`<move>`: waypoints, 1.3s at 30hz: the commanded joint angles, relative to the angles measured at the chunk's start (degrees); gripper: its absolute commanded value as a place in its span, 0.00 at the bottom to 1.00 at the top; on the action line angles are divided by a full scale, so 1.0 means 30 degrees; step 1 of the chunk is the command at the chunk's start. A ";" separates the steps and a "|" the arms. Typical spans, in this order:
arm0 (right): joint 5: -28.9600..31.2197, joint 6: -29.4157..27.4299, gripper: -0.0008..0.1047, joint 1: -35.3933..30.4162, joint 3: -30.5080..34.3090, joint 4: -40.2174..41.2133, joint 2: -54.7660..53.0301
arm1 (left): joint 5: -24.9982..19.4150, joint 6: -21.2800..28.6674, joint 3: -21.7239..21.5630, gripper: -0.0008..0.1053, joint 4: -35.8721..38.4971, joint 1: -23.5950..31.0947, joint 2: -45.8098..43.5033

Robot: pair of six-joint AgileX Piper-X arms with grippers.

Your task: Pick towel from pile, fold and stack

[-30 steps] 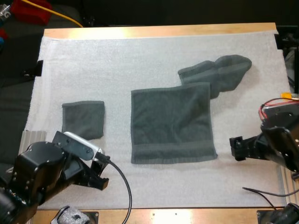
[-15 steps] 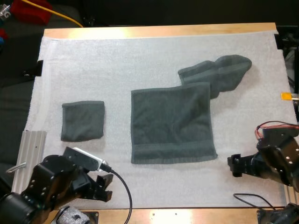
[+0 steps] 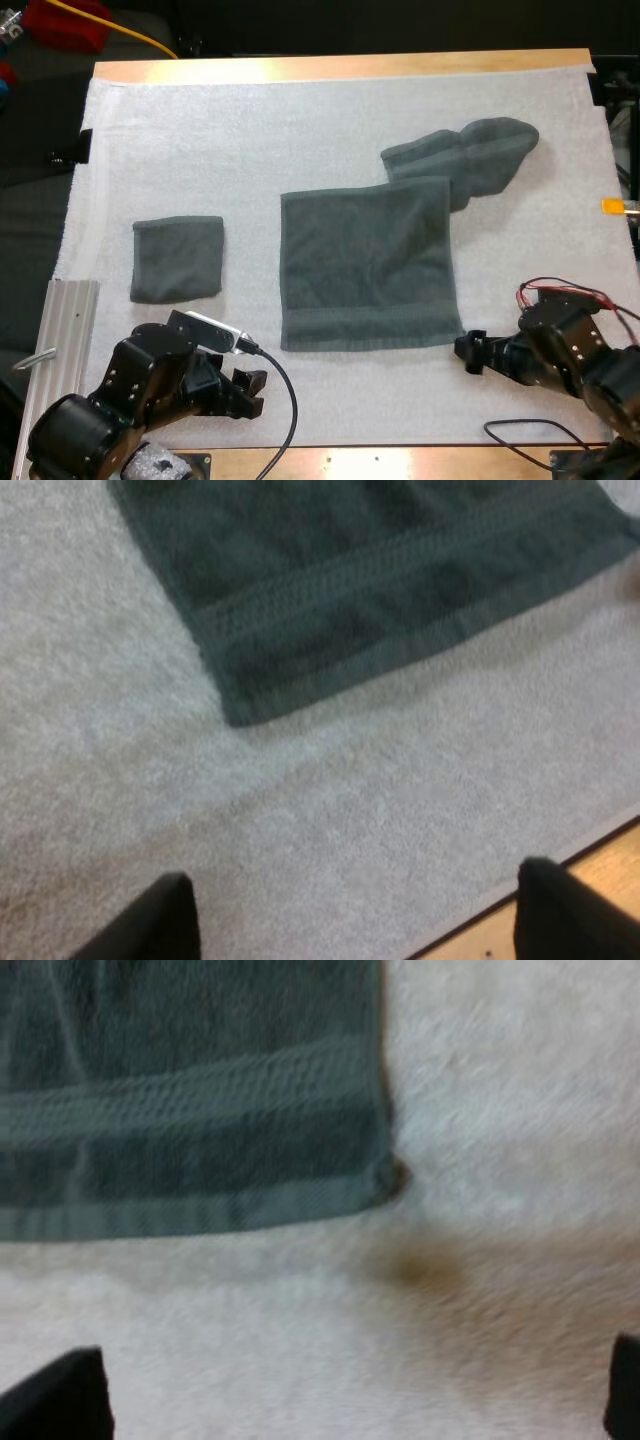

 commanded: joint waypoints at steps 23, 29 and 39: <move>-0.1338 0.5955 0.85 -0.0050 0.3422 -0.8998 0.4498 | 0.1141 -0.0244 -0.0025 0.60 -0.0271 -0.0086 -0.0031; -0.1624 0.6261 0.84 -0.0050 0.3422 -1.0887 0.6267 | 0.1161 -0.0244 -0.0025 0.60 -0.0207 -0.0086 -0.0031; -0.1584 0.6785 0.70 -0.0050 0.3422 -1.2787 0.8257 | 0.1311 -0.0244 -0.0025 0.60 -0.0068 -0.0086 -0.0031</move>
